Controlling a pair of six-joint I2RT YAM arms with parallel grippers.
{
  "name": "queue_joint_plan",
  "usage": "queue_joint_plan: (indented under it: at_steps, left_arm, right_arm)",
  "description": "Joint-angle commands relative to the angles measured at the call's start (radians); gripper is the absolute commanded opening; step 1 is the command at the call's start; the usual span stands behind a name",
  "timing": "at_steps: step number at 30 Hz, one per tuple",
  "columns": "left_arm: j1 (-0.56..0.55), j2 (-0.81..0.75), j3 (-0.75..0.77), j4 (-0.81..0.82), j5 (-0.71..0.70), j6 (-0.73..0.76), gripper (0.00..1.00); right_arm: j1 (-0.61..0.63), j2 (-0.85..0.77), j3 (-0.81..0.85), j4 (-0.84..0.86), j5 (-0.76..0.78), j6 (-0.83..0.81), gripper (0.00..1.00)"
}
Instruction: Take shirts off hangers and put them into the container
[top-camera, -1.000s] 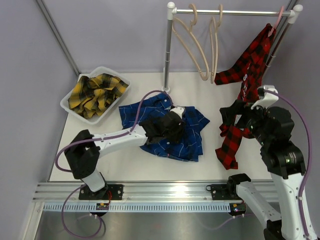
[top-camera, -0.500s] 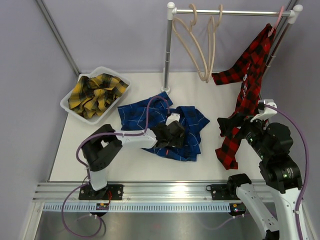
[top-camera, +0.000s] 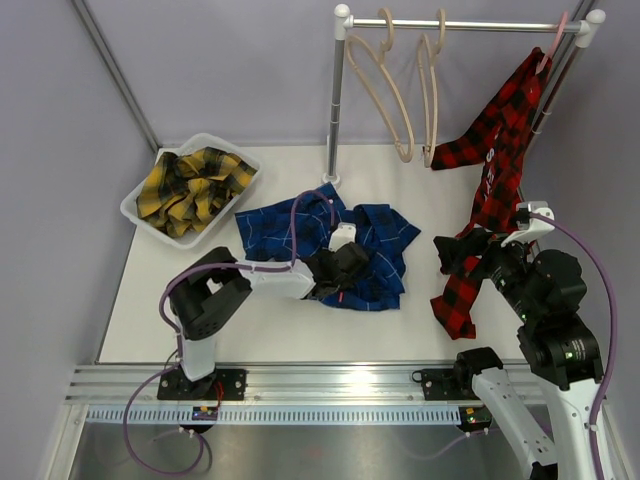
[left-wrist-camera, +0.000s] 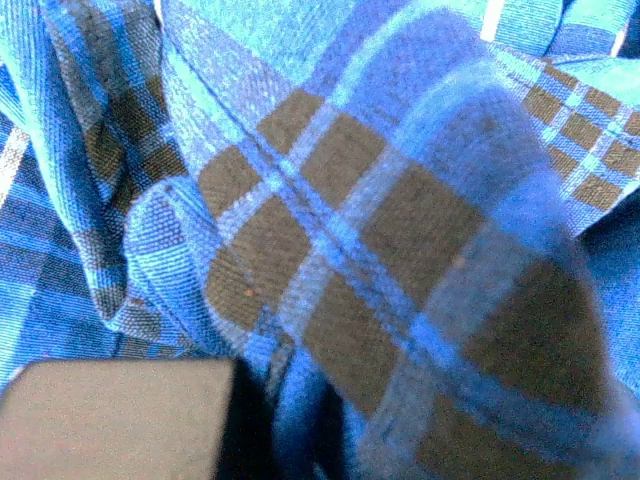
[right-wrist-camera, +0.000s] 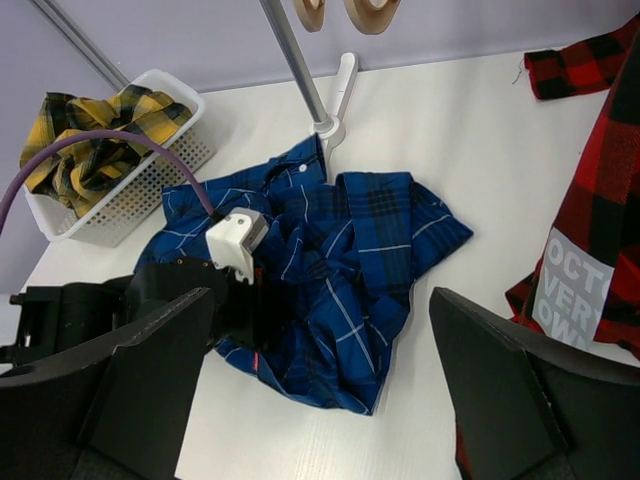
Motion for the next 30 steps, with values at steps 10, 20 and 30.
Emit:
queue_joint_plan:
  at_steps: [10, 20, 30]
  left_arm:
    - [0.084, -0.573, 0.03, -0.256, -0.198, 0.233, 0.0]
    - [0.338, -0.688, 0.542, -0.365, -0.335, 0.582, 0.0]
    - [0.79, -0.485, 0.949, -0.363, -0.162, 0.655, 0.0]
  right_arm:
    - [-0.001, -0.011, -0.005, 0.044, -0.05, -0.011, 0.99]
    - [-0.001, 0.002, 0.008, 0.043, -0.067, -0.006, 0.99]
    - [-0.001, 0.008, -0.005, 0.053, -0.089, 0.0, 0.99]
